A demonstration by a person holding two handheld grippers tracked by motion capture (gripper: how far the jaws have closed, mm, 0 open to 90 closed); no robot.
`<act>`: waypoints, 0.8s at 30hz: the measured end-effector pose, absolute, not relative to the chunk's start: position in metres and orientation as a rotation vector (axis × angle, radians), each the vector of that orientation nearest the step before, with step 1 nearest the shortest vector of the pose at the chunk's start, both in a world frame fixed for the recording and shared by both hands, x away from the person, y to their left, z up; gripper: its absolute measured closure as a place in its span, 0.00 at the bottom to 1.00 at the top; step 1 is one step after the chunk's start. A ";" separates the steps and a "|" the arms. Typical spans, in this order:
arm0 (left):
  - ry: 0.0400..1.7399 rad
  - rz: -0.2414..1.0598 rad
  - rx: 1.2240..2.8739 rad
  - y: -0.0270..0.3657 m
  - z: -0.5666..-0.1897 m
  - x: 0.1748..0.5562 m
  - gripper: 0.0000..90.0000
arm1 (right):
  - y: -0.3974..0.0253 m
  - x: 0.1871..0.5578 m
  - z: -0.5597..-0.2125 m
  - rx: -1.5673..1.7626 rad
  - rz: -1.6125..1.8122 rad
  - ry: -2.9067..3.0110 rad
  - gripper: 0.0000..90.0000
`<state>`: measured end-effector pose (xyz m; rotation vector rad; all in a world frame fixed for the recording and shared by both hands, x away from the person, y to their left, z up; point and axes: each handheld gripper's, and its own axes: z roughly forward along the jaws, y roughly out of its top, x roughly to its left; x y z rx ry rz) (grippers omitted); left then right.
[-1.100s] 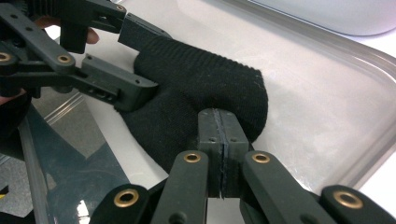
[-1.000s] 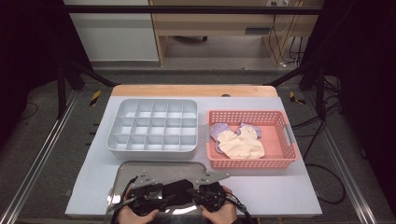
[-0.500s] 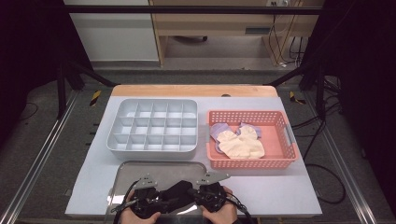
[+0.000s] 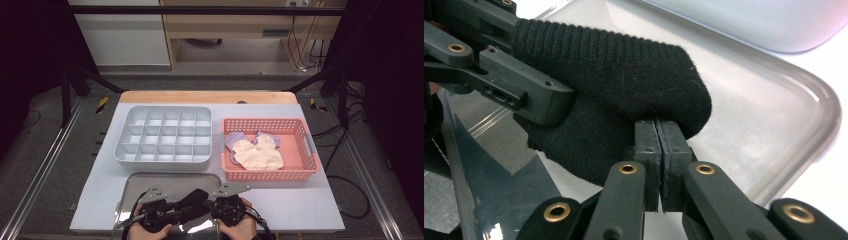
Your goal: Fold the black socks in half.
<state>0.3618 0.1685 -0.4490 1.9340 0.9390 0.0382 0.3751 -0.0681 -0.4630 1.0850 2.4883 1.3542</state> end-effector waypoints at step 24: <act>0.959 0.194 1.925 0.192 -0.414 0.392 0.76 | -0.175 0.381 -0.448 1.244 1.222 2.158 0.76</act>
